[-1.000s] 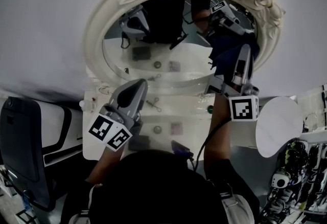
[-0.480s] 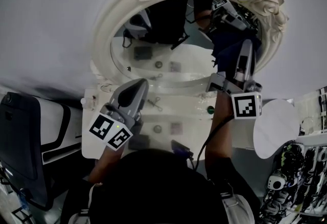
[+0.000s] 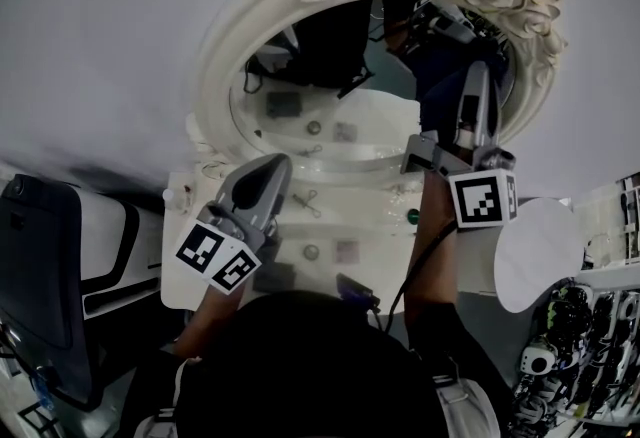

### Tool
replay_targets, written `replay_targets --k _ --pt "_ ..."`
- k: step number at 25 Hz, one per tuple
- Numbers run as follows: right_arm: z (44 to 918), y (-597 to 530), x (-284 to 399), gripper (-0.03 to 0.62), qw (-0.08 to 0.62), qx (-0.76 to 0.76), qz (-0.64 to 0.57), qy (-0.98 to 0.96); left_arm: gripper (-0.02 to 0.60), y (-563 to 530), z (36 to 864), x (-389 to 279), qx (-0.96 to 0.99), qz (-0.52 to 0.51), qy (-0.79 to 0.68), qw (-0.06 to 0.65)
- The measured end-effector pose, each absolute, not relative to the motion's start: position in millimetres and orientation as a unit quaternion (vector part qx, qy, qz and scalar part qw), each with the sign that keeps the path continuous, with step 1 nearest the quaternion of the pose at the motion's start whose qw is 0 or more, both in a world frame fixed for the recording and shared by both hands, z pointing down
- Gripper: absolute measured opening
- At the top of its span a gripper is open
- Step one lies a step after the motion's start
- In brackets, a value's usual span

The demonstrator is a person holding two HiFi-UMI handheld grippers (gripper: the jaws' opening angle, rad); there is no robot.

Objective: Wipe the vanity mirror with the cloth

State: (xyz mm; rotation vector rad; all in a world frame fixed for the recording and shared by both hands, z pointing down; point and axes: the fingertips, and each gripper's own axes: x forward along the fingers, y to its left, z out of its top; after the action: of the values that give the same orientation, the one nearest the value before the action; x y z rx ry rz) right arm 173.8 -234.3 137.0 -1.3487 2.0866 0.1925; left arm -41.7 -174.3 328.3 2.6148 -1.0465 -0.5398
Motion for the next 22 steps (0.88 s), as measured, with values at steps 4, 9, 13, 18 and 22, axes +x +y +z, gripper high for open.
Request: replay_targets --k 4,9,13,18,22 --pt "131.3 -234.4 158.3 0.028 0.314 -0.506 0.077 0.8 -0.002 -172.3 328.3 -46.4 0.903 -0.19 -0.361 0.137" --pt "127.1 -236.2 129.8 0.028 0.289 -0.501 0.091 0.811 -0.002 -172.0 328.5 -51.7 0.902 -0.194 -0.361 0.138" --pt "126.1 -236.5 104.5 0.028 0.263 -0.5 0.11 0.818 -0.002 -172.1 330.1 -57.4 0.9 -0.197 -0.362 0.139" --pt "126.8 -237.5 79.4 0.028 0.241 -0.492 0.122 0.828 -0.002 -172.8 332.8 -66.1 0.898 -0.201 -0.366 0.143" --pt "127.5 -238.3 65.8 0.028 0.227 -0.487 0.125 0.834 -0.002 -172.6 334.0 -70.3 0.896 -0.206 -0.366 0.144"
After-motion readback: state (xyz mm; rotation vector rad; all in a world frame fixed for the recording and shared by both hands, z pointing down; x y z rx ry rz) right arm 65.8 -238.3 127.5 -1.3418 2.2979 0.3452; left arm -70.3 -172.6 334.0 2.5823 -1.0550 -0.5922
